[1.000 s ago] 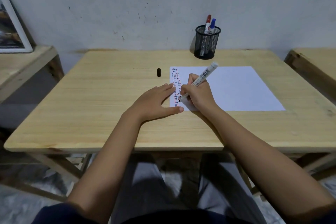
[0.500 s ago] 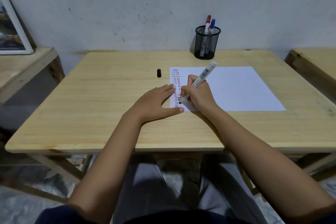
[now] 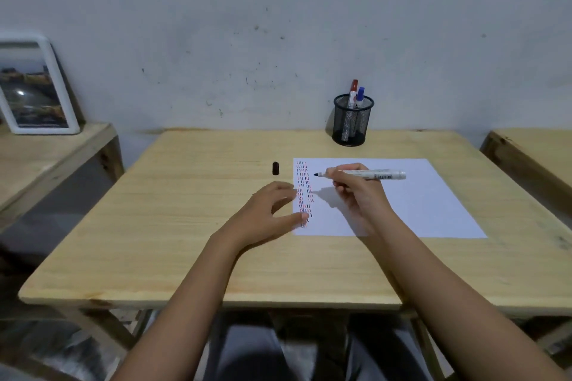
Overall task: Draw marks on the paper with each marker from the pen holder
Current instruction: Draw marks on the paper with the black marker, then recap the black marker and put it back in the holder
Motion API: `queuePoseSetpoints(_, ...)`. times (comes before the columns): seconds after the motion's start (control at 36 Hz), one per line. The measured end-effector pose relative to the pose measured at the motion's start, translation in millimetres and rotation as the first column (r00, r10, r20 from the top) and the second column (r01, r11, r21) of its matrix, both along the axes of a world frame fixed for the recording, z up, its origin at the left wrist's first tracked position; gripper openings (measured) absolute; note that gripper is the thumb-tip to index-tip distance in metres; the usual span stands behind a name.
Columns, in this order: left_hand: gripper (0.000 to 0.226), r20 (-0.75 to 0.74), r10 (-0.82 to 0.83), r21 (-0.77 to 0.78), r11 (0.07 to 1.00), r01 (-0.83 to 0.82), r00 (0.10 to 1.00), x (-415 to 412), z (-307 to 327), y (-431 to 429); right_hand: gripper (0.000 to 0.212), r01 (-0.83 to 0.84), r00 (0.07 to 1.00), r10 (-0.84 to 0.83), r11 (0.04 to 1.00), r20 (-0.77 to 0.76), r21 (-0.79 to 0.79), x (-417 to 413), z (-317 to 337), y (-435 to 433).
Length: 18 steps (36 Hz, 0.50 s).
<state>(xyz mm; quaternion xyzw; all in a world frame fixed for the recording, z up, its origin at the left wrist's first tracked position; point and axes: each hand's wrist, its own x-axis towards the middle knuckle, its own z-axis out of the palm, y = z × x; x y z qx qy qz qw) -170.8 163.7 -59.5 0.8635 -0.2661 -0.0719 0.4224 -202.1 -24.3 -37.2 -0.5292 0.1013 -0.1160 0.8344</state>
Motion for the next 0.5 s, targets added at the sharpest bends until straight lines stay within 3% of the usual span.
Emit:
queuePoseSetpoints(0.06,0.037,-0.003,0.133,-0.188,0.973,-0.132,0.991,7.9,2.8,-3.6,0.015,0.009,1.0,-0.009,1.0,-0.023,0.027,2.4,6.1,-5.9)
queuePoseSetpoints(0.11,0.031,0.044,0.265,-0.24,0.939,-0.247,0.963,19.3,7.7,-9.1,0.008,0.024,0.999,-0.019,0.984,-0.03,0.176,5.9,10.9,-11.4)
queuePoseSetpoints(0.19,0.04,0.112,0.319,-0.085,0.947,-0.311,0.941,37.6,16.8,-15.9,0.01,0.043,0.999,-0.035,0.94,-0.028,0.339,11.4,15.3,-17.8)
queuePoseSetpoints(0.31,0.038,0.149,0.339,0.113,0.928,-0.356,0.929,59.8,17.2,-23.6,0.011,0.055,0.998,-0.048,0.93,-0.03,0.363,15.0,16.5,-22.4)
queuePoseSetpoints(0.36,0.03,0.172,0.352,0.133,0.917,-0.376,0.92,65.9,13.8,-27.1,0.011,0.067,0.998,-0.058,0.926,-0.034,0.371,16.4,16.9,-23.9)
queuePoseSetpoints(0.42,0.022,0.164,0.401,0.056,0.908,-0.414,0.901,67.3,13.2,-30.3,0.009,0.068,0.998,-0.061,0.928,-0.032,0.367,17.4,17.9,-25.1)
queuePoseSetpoints(0.5,0.013,-0.01,0.465,-0.22,0.863,-0.456,0.885,59.5,20.0,-38.2,0.009,0.069,0.998,-0.061,0.937,-0.034,0.344,18.0,20.0,-26.7)
